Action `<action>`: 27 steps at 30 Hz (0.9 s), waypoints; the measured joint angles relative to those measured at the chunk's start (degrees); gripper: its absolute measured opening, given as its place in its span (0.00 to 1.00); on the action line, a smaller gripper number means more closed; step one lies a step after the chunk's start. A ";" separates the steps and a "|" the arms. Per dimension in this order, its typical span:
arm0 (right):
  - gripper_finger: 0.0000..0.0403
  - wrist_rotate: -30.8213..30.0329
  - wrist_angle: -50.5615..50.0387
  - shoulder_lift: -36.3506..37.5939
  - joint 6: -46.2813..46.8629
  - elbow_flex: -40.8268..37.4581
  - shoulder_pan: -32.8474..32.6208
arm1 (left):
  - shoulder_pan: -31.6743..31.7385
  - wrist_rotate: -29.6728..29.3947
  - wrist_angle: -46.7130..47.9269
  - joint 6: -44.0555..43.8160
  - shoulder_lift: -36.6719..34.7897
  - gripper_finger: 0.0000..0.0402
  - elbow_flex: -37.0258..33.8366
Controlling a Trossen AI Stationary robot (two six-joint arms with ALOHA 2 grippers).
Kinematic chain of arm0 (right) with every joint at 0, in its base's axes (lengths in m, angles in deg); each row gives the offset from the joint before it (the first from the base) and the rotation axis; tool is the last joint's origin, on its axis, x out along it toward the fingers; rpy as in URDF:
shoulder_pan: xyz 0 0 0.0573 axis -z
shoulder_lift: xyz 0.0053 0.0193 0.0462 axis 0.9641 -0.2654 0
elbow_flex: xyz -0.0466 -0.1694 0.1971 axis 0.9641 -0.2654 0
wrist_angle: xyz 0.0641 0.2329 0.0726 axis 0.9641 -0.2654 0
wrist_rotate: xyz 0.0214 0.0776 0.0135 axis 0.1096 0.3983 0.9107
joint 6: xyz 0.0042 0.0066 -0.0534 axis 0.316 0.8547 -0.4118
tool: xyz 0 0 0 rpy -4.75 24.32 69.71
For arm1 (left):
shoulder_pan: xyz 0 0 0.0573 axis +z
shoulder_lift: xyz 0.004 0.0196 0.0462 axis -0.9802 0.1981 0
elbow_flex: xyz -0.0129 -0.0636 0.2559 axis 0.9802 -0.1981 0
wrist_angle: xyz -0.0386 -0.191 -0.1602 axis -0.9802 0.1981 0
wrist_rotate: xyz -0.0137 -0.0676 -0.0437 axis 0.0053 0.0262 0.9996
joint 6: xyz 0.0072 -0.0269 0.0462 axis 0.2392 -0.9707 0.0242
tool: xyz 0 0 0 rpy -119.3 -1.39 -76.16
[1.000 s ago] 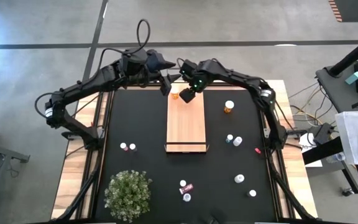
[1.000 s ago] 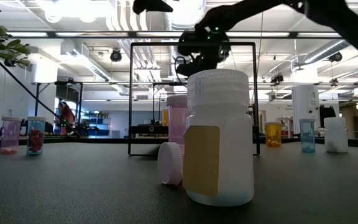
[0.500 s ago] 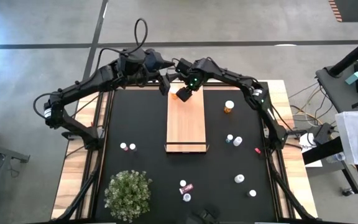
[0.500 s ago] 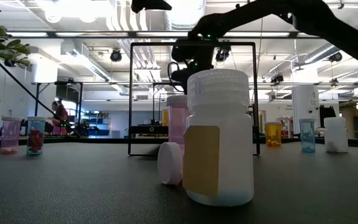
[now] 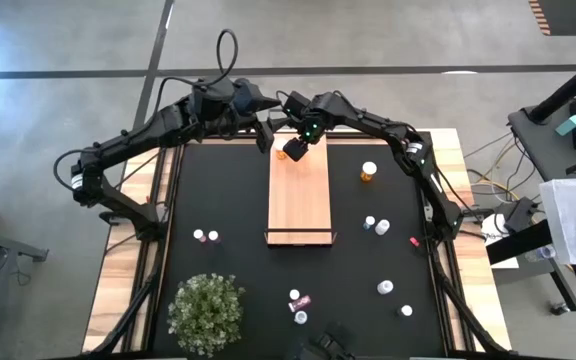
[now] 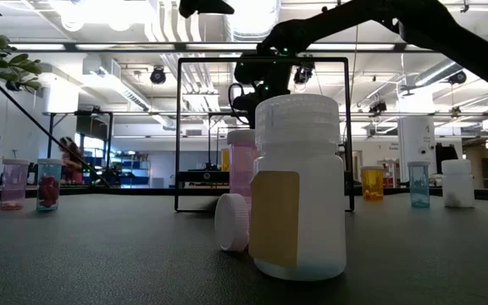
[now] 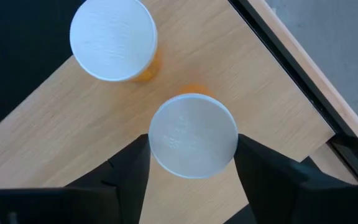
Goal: Pick and place medicine bottles onto shelf by color
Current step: Put the bottom orange pill bottle aligned with the other orange pill bottle on the shelf, then put the top right blue pill bottle on the shelf
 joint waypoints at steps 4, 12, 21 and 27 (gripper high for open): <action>0.59 -0.01 -0.09 0.00 -0.07 0.00 0.00 | 0.02 0.00 -0.02 0.04 0.02 0.60 0.00; 0.66 0.00 -0.81 0.79 -0.05 -0.10 0.00 | 0.02 -0.01 -0.01 0.12 0.02 0.60 0.00; 0.63 -0.18 -9.19 9.44 1.46 -0.13 -0.36 | 0.54 -0.01 0.17 0.13 0.04 0.60 0.00; 0.61 -0.24 -15.70 17.71 2.92 -4.63 -2.47 | 0.80 0.00 0.23 0.37 0.04 0.60 0.00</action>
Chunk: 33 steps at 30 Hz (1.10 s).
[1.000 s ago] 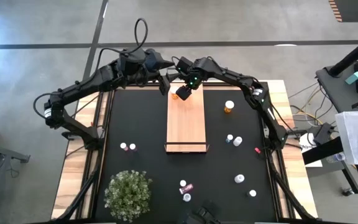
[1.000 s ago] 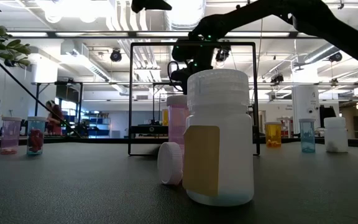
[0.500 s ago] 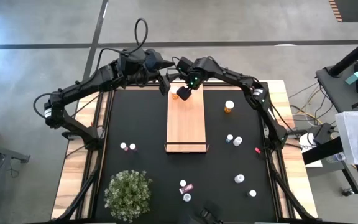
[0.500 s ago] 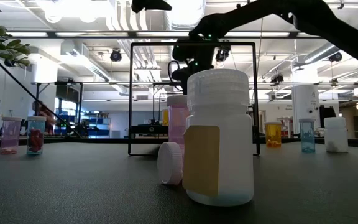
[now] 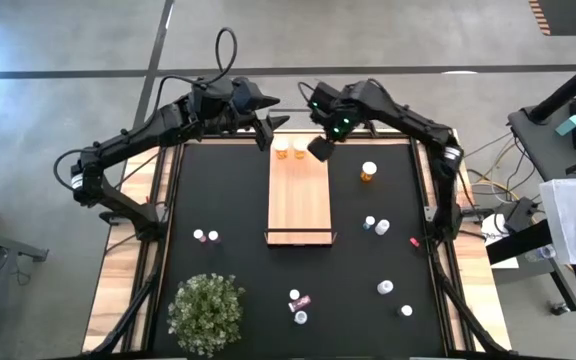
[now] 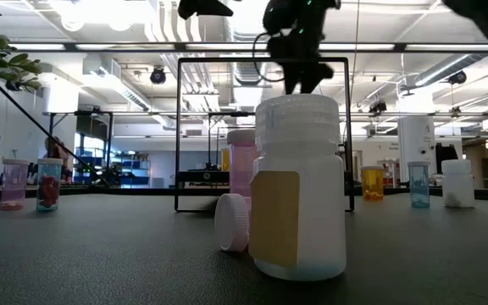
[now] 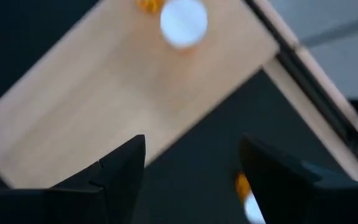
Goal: Pick and place medicine bottles onto shelf by color
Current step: Put the top right blue pill bottle on the shelf
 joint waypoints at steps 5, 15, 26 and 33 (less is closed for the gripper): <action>0.61 0.06 -1.98 9.02 5.50 -9.73 -3.33 | -0.01 0.00 0.23 1.14 0.02 0.60 -0.04; 0.61 0.23 -0.51 24.42 25.68 -33.36 -12.84 | 0.11 0.01 0.21 4.15 0.02 0.60 -0.17; 0.61 3.69 4.67 28.02 34.75 -49.04 -20.52 | 0.31 0.02 0.36 4.17 0.02 0.60 -0.20; 0.61 3.84 8.73 26.16 33.47 -53.71 -21.58 | 0.31 0.04 3.26 4.06 0.02 0.60 -0.22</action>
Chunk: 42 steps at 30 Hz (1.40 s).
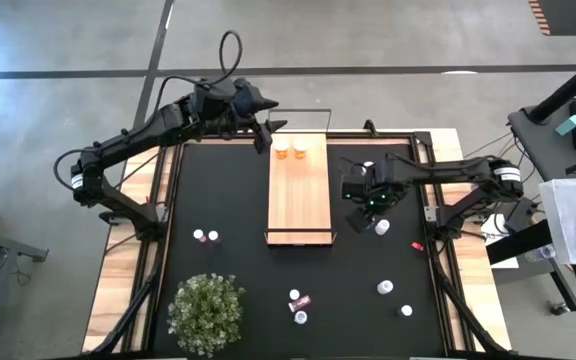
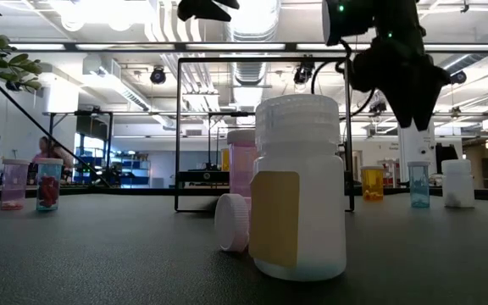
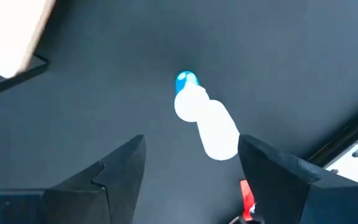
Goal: Pick and place medicine bottles onto shelf by color
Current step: Put the top right blue pill bottle on the shelf
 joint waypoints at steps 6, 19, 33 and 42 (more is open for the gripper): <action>0.61 0.08 3.62 -1.23 -3.52 -3.69 -0.58 | 0.00 0.00 0.28 -0.32 0.00 0.60 0.00; 0.56 -0.06 11.80 -1.46 -4.04 -10.19 -0.50 | 0.00 0.00 0.30 -0.33 0.00 0.60 0.00; 0.35 -0.12 14.86 -1.47 -2.54 -11.80 -0.50 | 0.00 0.00 0.29 -0.35 0.00 0.60 0.00; 0.28 -0.06 13.06 -1.47 -2.97 -8.72 -0.47 | 0.00 0.00 0.27 -0.35 0.00 0.60 0.00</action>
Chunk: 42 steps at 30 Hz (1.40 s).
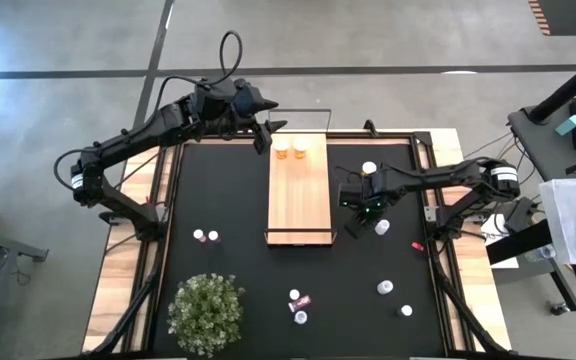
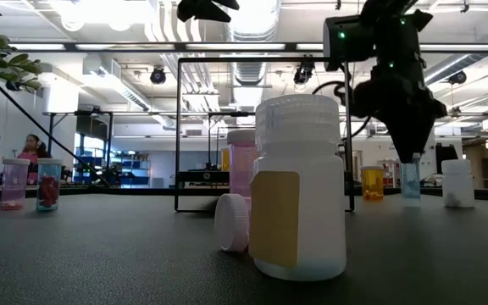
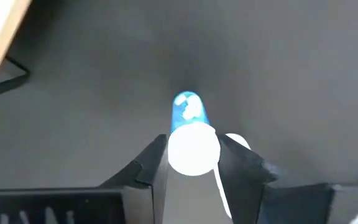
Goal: Pick and place medicine bottles onto shelf by color
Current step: Put the top right blue pill bottle on the shelf
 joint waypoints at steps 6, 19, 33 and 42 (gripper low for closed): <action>0.30 -0.35 -6.25 0.00 -3.28 7.03 0.67 | 0.00 0.00 0.00 0.00 0.00 0.60 0.00; 0.30 -0.71 -7.93 -7.90 -11.88 22.62 9.19 | 0.00 0.00 0.00 0.00 0.00 0.60 0.00; 0.30 -0.62 -17.09 -25.44 -24.70 43.57 11.26 | 0.00 0.00 2.49 0.00 -0.02 0.60 -0.20; 0.30 -0.62 -17.84 -33.45 -29.41 55.54 12.60 | 0.00 0.00 2.45 0.20 -0.02 0.60 -0.44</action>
